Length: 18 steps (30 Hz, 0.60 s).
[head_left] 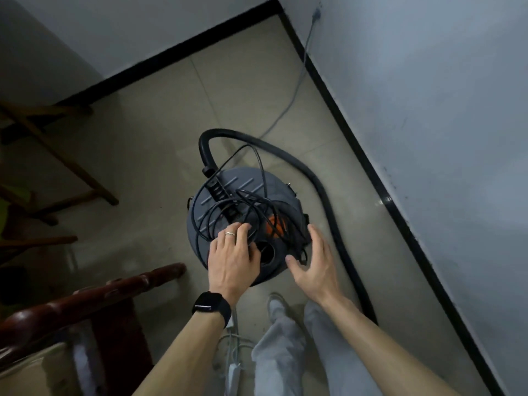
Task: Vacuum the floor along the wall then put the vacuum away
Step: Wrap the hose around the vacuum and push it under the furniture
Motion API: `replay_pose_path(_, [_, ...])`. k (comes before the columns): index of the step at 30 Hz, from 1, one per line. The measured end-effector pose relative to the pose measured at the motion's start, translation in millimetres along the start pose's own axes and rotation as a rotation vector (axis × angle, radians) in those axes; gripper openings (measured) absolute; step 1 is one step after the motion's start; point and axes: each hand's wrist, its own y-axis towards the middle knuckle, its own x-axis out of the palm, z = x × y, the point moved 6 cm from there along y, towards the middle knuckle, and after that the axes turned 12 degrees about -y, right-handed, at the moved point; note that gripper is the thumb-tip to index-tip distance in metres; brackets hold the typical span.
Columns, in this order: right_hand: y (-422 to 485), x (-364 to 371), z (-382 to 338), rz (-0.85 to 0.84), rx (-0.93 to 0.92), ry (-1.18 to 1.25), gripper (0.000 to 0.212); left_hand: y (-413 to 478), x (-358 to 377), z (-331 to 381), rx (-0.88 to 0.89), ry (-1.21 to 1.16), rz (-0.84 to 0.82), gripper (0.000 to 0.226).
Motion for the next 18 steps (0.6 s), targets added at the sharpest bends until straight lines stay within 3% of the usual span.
replay_pose_path(3, [-29.0,-17.8,31.9,0.024,0.056,-0.012,0.077,-13.8,14.2,38.8,0.212,0.007,-0.035,0.033])
replay_pose_path(7, [-88.0,-36.1,109.8,0.139,0.282,-0.009,0.067,-35.9,67.1,102.2,0.442,-0.002,-0.236,0.036])
replay_pose_path(15, [-261.7,-12.9,316.0,0.092,0.998,0.266,0.059,-130.3,233.5,201.7,0.569,0.048,-0.751,0.044])
replay_pose_path(18, [-310.0,5.4,395.1,0.064,1.215,0.369,0.058,-168.7,308.8,229.0,0.632,0.120,-0.863,0.047])
